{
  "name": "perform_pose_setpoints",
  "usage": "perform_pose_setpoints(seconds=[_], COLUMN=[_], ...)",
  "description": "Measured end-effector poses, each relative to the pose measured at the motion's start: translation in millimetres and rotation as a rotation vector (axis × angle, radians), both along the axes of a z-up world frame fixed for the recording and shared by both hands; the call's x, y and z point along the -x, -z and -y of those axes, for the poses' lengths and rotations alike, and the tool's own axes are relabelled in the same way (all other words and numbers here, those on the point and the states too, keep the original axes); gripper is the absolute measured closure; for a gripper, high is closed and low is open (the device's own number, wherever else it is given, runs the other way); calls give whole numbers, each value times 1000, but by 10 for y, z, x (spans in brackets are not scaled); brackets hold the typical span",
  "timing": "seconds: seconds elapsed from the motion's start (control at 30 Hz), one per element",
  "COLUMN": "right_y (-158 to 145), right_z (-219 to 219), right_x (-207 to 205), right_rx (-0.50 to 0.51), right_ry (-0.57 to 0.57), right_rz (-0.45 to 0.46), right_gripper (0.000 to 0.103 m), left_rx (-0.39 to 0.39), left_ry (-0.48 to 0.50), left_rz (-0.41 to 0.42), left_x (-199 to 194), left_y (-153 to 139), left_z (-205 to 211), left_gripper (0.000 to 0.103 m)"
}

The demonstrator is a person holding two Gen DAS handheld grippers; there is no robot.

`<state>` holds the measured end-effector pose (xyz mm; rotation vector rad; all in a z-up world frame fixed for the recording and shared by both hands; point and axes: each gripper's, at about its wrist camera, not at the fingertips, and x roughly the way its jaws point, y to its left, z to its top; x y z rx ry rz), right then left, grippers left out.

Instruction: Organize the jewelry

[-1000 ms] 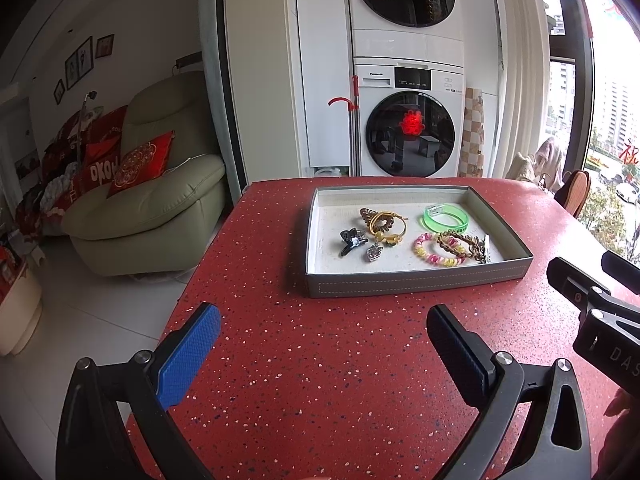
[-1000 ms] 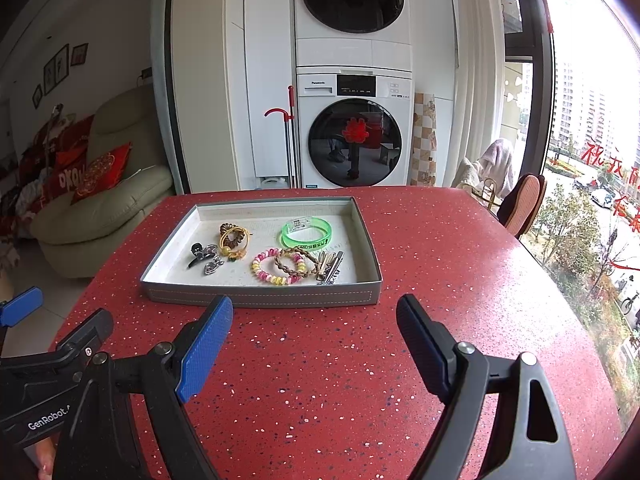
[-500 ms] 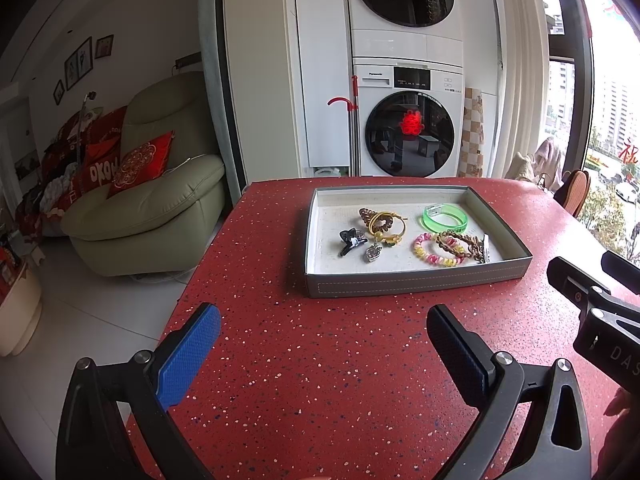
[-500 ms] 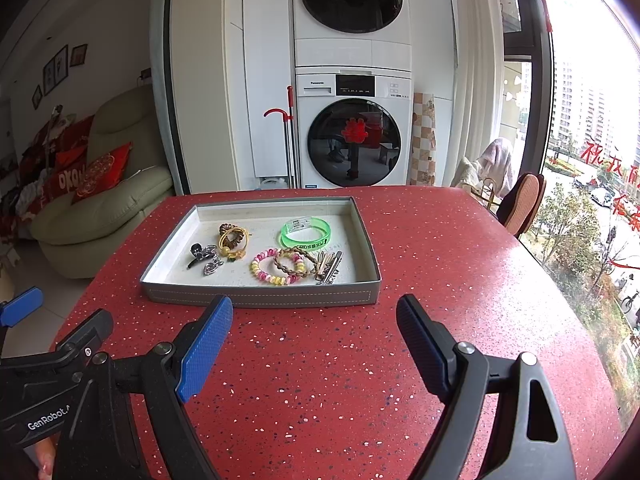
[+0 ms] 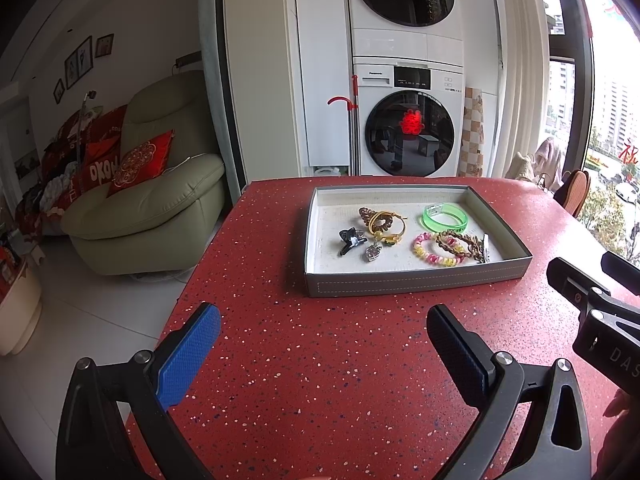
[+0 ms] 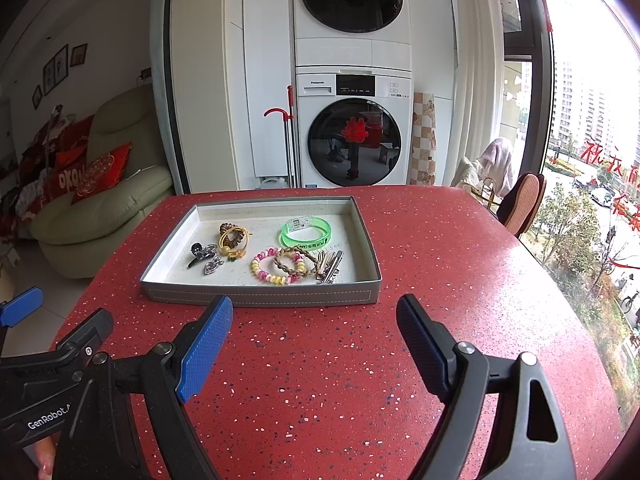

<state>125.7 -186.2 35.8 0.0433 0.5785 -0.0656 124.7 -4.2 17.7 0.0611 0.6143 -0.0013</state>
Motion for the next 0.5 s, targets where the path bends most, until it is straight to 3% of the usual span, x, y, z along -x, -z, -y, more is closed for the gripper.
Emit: perform_pose_setpoints(seconds=[0.5], right_y=[1], right_z=[5], right_x=[-2], right_rx=[-2], right_ry=[0], right_rz=[-1], right_gripper=[17], left_rx=[3], left_ry=[0], left_rz=[-9], left_x=[-1], left_y=[14], left_z=[7], left_gripper=[0])
